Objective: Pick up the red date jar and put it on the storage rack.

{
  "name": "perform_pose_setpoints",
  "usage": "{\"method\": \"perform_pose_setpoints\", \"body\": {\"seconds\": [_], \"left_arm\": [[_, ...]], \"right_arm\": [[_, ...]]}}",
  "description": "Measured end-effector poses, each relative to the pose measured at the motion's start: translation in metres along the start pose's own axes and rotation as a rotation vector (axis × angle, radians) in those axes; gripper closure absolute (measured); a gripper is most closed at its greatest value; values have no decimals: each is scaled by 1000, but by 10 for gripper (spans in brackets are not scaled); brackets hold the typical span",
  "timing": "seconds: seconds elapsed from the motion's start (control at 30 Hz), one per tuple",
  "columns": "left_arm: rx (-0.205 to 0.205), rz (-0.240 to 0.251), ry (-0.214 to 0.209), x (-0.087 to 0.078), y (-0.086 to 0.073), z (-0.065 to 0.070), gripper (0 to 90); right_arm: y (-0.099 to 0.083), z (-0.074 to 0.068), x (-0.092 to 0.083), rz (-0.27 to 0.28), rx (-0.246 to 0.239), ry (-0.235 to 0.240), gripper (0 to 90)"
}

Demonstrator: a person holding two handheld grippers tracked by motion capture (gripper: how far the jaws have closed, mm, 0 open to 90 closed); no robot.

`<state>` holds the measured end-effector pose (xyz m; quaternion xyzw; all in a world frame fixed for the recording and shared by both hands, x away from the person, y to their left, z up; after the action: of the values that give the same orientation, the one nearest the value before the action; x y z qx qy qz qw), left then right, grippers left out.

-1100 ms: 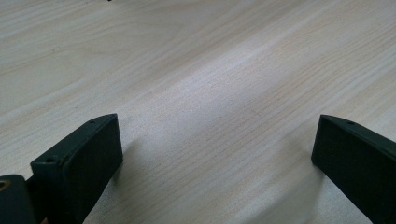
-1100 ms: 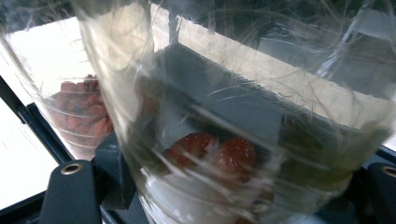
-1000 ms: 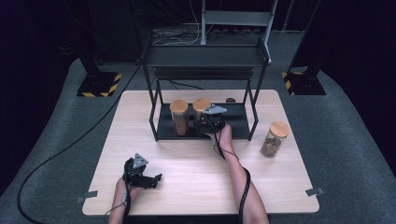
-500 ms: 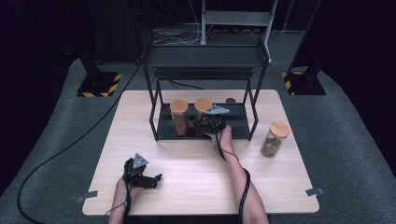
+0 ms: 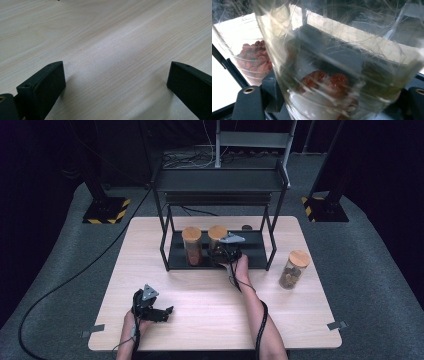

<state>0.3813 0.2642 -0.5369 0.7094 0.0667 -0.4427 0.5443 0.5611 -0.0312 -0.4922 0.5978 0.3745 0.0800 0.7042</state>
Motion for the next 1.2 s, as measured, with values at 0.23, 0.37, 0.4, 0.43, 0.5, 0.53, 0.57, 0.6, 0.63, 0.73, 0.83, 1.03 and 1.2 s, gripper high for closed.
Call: {"method": "perform_pose_setpoints", "body": {"seconds": [0.23,0.37,0.4,0.43,0.5,0.53,0.57,0.6,0.63,0.73,0.83,1.03,1.2], "left_arm": [[2,-2,0,0,0,0,11],[1,-2,1,0,0,0,11],[1,-2,1,0,0,0,11],[1,-2,1,0,0,0,11],[1,-2,1,0,0,0,11],[1,-2,1,0,0,0,11],[1,-2,1,0,0,0,11],[1,-2,1,0,0,0,11],[1,-2,1,0,0,0,11],[0,-3,2,0,0,0,11],[0,-2,2,0,0,0,11],[1,-3,2,0,0,0,11],[0,-2,3,0,0,0,11]], "right_arm": [[0,0,0,-1,1,-5,239],[0,-1,0,1,0,-9,238],[0,-1,0,1,1,-9,238],[0,-1,0,2,1,-10,238],[0,-1,0,0,0,-11,238],[0,-1,0,-2,-2,-11,238],[0,-1,0,-4,-4,-10,237],[0,-1,0,-4,-3,-10,237],[0,-1,0,-4,-3,-10,236],[1,-1,0,-11,-8,-11,235],[1,-1,0,-14,-9,-7,234],[4,-3,-1,-43,-21,-2,139],[6,-5,-3,-105,-4,11,39]]}}
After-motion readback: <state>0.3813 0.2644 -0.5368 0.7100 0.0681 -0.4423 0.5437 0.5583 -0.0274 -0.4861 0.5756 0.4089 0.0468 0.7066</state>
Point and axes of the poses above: each handheld gripper's, and its own axes: x roughly forward along the jaws, y roughly out of its top, z roughly to its right, the point moved 1 cm from there along x, roughly forward along the jaws, and after that the axes turned 1 degree about x, right-handed, at the moved point
